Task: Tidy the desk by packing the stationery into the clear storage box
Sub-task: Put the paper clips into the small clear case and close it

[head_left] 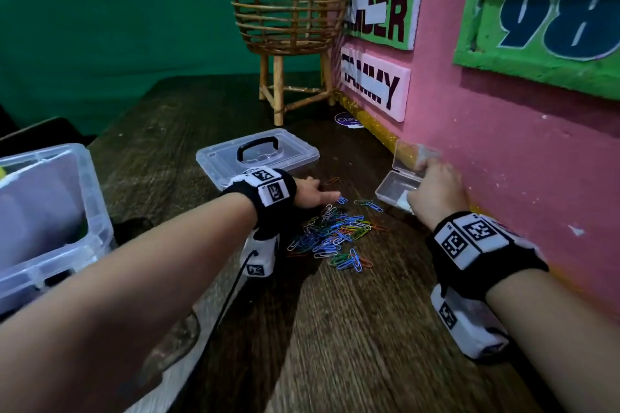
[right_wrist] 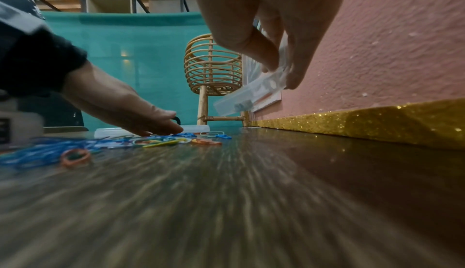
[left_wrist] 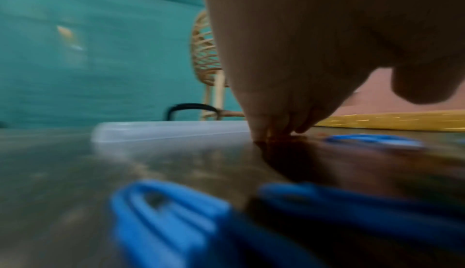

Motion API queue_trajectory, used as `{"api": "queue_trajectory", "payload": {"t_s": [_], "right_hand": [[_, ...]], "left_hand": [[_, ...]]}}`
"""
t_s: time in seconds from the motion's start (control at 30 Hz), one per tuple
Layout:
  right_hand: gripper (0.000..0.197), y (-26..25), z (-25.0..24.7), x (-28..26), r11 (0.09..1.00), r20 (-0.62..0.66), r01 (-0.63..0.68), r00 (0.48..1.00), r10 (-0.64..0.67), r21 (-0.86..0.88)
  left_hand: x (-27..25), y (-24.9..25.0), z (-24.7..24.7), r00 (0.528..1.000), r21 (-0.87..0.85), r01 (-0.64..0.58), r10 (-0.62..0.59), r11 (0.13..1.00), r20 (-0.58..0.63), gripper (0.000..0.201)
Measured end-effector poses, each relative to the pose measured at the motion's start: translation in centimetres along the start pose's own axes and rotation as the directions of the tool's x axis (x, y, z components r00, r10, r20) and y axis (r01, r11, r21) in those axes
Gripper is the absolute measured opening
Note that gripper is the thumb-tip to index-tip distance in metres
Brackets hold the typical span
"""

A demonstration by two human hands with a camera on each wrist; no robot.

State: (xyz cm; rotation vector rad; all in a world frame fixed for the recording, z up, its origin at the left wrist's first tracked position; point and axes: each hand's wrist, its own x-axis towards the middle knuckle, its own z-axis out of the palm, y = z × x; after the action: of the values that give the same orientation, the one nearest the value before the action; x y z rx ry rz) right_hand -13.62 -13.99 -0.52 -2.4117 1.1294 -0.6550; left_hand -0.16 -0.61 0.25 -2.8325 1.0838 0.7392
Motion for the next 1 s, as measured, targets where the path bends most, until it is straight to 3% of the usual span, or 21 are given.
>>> {"api": "queue_trajectory", "payload": {"t_s": [0.1, 0.27, 0.37, 0.43, 0.53, 0.67, 0.73, 0.8, 0.87, 0.93, 1.0], "right_hand": [[0.042, -0.1, 0.3, 0.7, 1.000, 0.009, -0.020, 1.000, 0.020, 0.012], [0.041, 0.4, 0.6, 1.8, 0.999, -0.033, -0.028, 0.999, 0.029, 0.026], [0.043, 0.6, 0.4, 2.0, 1.000, -0.044, -0.020, 0.999, 0.021, 0.024], [0.043, 0.4, 0.5, 1.9, 1.000, -0.047, 0.001, 0.999, 0.000, 0.012], [0.043, 0.0, 0.8, 1.8, 1.000, -0.053, -0.002, 0.999, 0.002, -0.009], [0.045, -0.2, 1.0, 1.7, 1.000, -0.056, -0.015, 0.998, 0.015, -0.008], [0.048, -0.3, 1.0, 1.6, 1.000, -0.060, -0.018, 0.998, 0.018, 0.003], [0.048, -0.5, 1.1, 1.4, 1.000, -0.065, -0.027, 0.998, 0.027, 0.000], [0.048, -0.5, 1.0, 1.3, 0.999, -0.077, -0.038, 0.996, 0.038, 0.003], [0.049, -0.5, 0.9, 1.2, 0.999, -0.073, -0.047, 0.996, 0.047, 0.010], [0.050, -0.5, 0.8, 1.2, 0.999, -0.057, -0.047, 0.997, 0.048, 0.019]], "left_hand": [[-0.8, 1.4, 1.6, 0.990, 0.014, -0.122, 0.121, 0.992, 0.071, 0.073], [1.2, 1.3, 0.9, 0.976, -0.085, -0.148, 0.132, 0.985, -0.171, 0.075], [2.7, 1.6, -0.4, 0.994, -0.068, -0.093, 0.088, 0.993, -0.071, 0.069], [2.7, 2.2, -0.4, 0.987, -0.047, -0.157, 0.158, 0.987, 0.026, 0.061], [1.8, 2.8, 0.4, 0.948, 0.019, -0.318, 0.318, 0.948, -0.002, 0.050], [1.0, 3.5, 1.5, 0.850, 0.081, -0.455, 0.459, 0.887, -0.258, 0.036], [0.9, 4.2, 1.6, 0.838, 0.072, -0.511, 0.515, 0.856, -0.178, 0.047], [0.5, 4.9, 1.7, 0.830, 0.066, -0.557, 0.557, 0.828, 0.017, 0.055], [0.1, 5.4, 1.9, 0.791, 0.087, -0.608, 0.595, 0.789, 0.142, 0.053], [-0.2, 5.1, 2.4, 0.752, 0.106, -0.659, 0.648, 0.745, 0.122, 0.043], [-0.8, 3.9, 2.4, 0.742, 0.117, -0.664, 0.670, 0.739, -0.020, 0.031]]}}
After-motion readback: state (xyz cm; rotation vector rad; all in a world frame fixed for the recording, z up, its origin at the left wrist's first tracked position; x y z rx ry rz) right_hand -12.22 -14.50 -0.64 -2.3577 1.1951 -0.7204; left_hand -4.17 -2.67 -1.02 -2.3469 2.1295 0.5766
